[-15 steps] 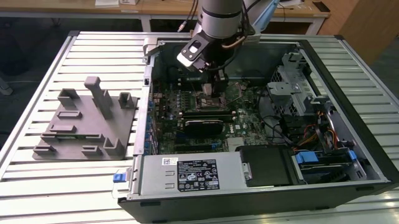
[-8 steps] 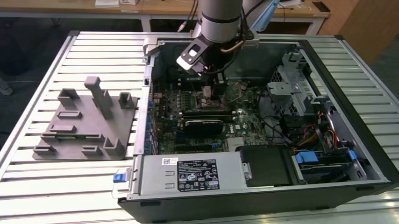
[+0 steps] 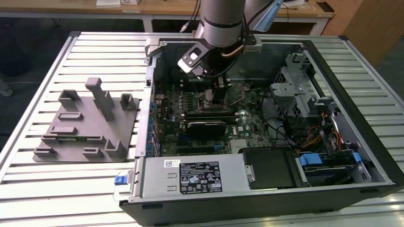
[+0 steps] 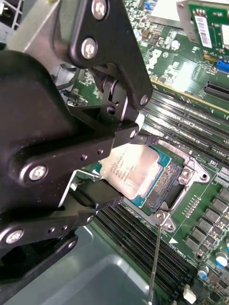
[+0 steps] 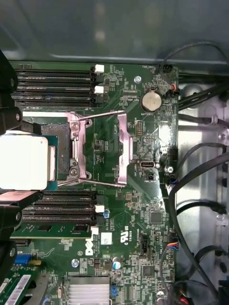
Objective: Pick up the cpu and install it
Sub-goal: 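Place the cpu into insertion slot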
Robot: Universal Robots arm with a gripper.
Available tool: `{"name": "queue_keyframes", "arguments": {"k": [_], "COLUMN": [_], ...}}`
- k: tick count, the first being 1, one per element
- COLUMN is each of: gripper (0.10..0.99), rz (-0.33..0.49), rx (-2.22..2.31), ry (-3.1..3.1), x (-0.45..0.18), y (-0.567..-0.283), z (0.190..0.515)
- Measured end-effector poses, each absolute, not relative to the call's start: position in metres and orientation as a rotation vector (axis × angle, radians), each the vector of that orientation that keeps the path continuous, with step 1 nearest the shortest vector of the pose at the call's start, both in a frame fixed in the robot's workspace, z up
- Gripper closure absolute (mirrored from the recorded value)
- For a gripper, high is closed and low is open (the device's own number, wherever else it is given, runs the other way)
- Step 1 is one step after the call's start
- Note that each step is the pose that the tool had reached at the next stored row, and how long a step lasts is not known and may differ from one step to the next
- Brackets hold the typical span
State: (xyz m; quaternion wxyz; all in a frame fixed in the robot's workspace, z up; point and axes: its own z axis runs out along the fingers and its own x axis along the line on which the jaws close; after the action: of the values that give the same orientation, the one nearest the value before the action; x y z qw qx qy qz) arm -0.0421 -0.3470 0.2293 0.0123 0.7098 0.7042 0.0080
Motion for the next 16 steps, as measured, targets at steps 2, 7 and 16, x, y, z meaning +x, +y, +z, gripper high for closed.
{"name": "queue_keyframes", "arguments": {"k": [2, 7, 16], "gripper": [0.545, 0.545, 0.545], "rz": [0.025, 0.025, 0.025], "rx": [2.215, 2.215, 2.206], "ry": [2.192, 2.193, 2.202], "x": [-0.042, -0.042, -0.042], "y": [-0.346, -0.345, -0.340], "z": [0.227, 0.219, 0.210]}}
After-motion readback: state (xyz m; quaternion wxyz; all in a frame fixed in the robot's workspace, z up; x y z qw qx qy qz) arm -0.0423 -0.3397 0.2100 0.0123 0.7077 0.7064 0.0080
